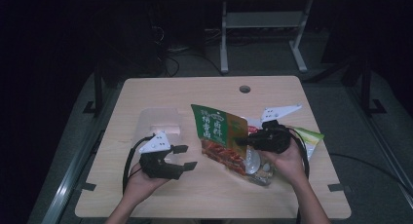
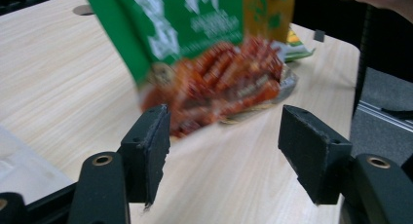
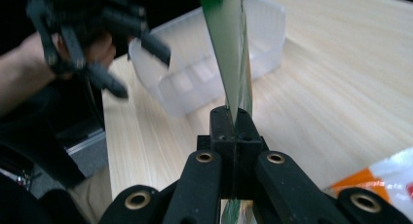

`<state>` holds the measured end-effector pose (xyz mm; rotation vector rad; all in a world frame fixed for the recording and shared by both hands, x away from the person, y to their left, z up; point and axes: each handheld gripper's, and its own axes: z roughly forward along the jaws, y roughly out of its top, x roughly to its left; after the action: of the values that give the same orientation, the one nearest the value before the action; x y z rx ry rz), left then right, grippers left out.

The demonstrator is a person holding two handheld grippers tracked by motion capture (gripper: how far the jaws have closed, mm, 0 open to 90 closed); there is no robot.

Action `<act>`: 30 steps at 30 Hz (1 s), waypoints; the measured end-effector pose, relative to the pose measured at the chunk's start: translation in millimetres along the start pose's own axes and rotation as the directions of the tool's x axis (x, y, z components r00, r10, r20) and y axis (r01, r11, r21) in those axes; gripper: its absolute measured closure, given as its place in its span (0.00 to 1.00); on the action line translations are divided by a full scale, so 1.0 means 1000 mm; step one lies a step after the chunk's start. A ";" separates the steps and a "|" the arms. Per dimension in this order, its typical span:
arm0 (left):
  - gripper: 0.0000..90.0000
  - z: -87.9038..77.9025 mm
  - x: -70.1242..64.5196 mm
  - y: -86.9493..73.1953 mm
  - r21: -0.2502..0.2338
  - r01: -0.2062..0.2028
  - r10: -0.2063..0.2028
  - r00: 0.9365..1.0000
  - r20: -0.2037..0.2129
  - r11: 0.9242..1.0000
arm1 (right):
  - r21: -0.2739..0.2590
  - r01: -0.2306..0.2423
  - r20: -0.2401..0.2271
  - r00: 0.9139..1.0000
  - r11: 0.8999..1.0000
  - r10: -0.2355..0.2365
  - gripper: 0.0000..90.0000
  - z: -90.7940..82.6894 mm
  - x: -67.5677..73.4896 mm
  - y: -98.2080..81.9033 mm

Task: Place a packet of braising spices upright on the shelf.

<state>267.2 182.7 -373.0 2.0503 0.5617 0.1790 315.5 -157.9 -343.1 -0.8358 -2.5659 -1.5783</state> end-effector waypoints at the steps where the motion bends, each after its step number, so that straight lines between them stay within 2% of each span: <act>1: 0.38 0.001 -0.002 -0.001 0.008 -0.004 0.004 1.000 -0.001 1.000 | -0.006 -0.001 0.005 1.000 1.000 0.001 1.00 -0.001 0.000 0.003; 2: 0.37 0.001 -0.003 -0.002 0.011 -0.009 0.009 1.000 0.000 1.000 | -0.010 0.001 0.006 1.000 1.000 -0.001 1.00 -0.001 0.000 0.006; 4: 0.35 0.002 -0.006 -0.006 0.000 0.021 -0.021 0.999 0.032 1.000 | -0.016 0.002 0.011 1.000 1.000 -0.002 1.00 -0.001 -0.001 0.012; 6: 0.35 0.002 -0.007 -0.010 0.013 0.005 -0.005 0.999 0.034 1.000 | -0.008 0.005 0.019 1.000 1.000 -0.005 1.00 0.002 -0.001 0.018; 7: 0.35 0.003 -0.008 -0.011 0.013 0.016 -0.016 0.999 0.043 1.000 | -0.004 0.002 0.020 1.000 1.000 -0.002 1.00 0.003 -0.001 0.020; 15: 0.33 0.004 -0.014 -0.013 0.020 -0.007 0.006 0.998 0.057 1.000 | 0.015 0.013 0.015 1.000 1.000 -0.014 1.00 0.008 0.000 0.033; 18: 0.33 0.003 -0.015 -0.013 0.018 -0.006 0.004 0.997 0.078 1.000 | 0.018 0.024 0.011 1.000 1.000 -0.024 1.00 0.009 0.000 0.037; 21: 0.32 0.002 -0.016 -0.015 0.019 0.005 -0.007 0.997 0.082 1.000 | 0.025 0.025 0.008 1.000 0.999 -0.025 1.00 0.010 0.000 0.039; 30: 0.32 -0.001 -0.020 -0.015 0.017 -0.004 0.003 0.997 0.082 1.000 | 0.021 0.029 0.016 0.999 0.999 -0.029 1.00 0.006 -0.001 0.044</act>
<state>244.6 181.2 -383.1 2.0655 0.5103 0.0915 337.3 -137.6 -310.1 -0.8173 -2.6126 -1.5560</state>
